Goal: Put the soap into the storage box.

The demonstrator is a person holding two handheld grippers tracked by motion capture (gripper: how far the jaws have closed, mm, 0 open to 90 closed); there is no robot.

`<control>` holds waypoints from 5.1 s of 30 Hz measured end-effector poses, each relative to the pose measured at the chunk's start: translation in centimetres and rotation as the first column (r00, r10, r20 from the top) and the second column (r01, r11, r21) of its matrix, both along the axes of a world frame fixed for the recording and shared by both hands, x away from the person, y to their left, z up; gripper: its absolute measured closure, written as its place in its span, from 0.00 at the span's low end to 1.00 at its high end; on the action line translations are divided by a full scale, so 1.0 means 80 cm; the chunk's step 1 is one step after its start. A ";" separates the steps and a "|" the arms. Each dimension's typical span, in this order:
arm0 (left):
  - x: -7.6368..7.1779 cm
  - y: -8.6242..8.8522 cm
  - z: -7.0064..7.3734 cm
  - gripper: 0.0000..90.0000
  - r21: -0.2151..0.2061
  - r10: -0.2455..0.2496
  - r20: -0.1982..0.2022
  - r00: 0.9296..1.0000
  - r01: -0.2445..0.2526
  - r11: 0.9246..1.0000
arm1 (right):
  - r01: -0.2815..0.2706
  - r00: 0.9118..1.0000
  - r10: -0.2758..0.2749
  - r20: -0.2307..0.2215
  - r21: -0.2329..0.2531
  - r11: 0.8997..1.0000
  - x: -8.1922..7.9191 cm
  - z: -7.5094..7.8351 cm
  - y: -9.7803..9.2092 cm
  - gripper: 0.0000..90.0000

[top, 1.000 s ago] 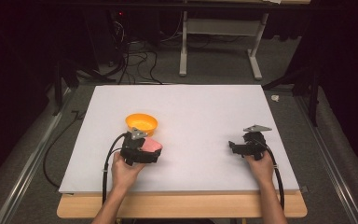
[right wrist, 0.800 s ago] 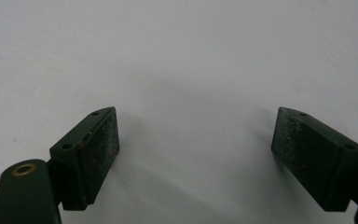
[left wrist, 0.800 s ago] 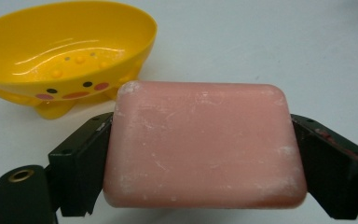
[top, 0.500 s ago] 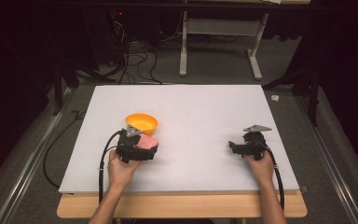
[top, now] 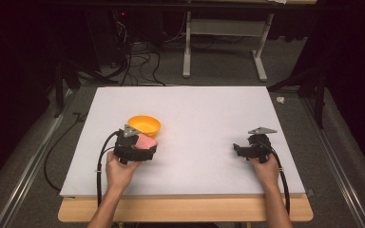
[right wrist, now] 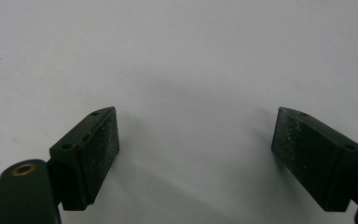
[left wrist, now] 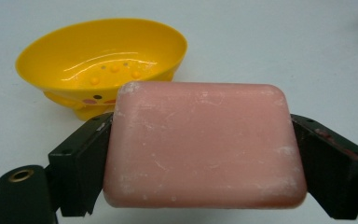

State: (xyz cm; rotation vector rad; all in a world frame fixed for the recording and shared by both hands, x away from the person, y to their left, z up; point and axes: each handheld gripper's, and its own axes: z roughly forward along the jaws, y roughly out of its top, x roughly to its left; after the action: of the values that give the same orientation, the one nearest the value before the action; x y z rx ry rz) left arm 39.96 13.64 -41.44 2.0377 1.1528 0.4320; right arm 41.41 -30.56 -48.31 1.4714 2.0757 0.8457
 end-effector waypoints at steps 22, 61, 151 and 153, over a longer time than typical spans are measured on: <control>0.022 0.019 0.013 0.15 -0.005 0.085 -0.021 0.996 -0.085 0.996 | 0.000 1.000 0.000 -0.001 -0.001 1.000 0.000 0.000 0.000 0.17; 0.062 0.023 0.025 0.15 0.018 0.128 -0.057 0.990 -0.127 0.992 | 0.001 1.000 -0.001 -0.002 0.000 1.000 0.000 0.000 0.000 0.17; 0.123 -0.003 0.007 0.18 0.043 0.195 -0.118 0.974 -0.191 0.981 | 0.002 1.000 -0.002 0.002 -0.004 1.000 0.000 0.000 0.000 0.17; 0.120 -0.002 0.011 0.19 0.040 0.189 -0.111 0.976 -0.185 0.982 | 0.002 1.000 -0.002 0.002 -0.002 1.000 0.000 0.000 0.000 0.17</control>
State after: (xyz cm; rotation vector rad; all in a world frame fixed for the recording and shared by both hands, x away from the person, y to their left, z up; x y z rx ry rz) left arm 49.52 13.47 -40.60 2.0084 1.4230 0.4308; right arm 41.41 -30.55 -48.31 1.4710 2.0727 0.8430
